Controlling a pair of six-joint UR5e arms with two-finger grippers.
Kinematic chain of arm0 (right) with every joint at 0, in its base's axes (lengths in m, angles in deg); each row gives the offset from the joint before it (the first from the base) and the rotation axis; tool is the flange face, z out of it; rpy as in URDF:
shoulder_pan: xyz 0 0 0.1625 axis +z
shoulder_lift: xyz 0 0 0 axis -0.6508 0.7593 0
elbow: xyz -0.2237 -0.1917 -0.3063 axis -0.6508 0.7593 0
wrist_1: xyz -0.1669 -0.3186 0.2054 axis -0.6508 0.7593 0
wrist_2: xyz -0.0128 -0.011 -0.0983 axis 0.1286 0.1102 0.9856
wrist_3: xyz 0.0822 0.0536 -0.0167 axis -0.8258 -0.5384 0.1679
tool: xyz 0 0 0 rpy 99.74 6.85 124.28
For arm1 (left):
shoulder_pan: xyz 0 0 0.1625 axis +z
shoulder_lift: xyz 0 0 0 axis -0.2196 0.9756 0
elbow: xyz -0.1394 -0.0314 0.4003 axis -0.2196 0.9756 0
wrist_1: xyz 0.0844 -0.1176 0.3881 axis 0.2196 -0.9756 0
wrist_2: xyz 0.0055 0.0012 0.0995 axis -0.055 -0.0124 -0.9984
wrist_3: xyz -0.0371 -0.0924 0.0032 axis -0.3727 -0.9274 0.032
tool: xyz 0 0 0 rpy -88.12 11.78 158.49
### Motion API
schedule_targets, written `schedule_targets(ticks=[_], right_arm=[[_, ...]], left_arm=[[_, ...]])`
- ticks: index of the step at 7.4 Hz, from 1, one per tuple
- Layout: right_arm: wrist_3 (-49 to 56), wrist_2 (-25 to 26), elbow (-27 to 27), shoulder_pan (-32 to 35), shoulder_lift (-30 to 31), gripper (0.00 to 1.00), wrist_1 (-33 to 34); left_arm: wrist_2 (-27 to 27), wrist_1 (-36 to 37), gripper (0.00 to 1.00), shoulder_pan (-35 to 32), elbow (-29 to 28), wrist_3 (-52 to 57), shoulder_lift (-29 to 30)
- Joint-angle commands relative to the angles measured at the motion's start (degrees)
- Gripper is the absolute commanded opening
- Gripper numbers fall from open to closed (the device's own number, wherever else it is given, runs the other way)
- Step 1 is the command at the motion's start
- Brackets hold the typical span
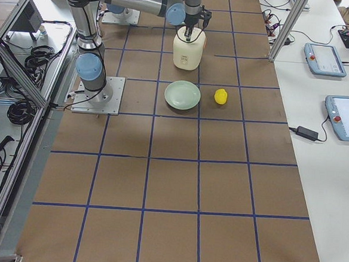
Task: Press rice cooker button
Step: 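Press down on the green button with the right gripper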
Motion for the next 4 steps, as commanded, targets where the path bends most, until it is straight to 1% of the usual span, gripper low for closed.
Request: schedule_targets(ticks=[1,4], right_arm=[[-0.10,-0.27,-0.01,-0.02,-0.60,0.13,0.83],[-0.36,0.08,-0.01,0.06,-0.87,0.13,0.83]], left_arm=[[0.00,0.00,1.00,-0.01,0.00,0.00,0.00],[0.00,0.00,1.00,0.08,0.00,0.00,0.00]])
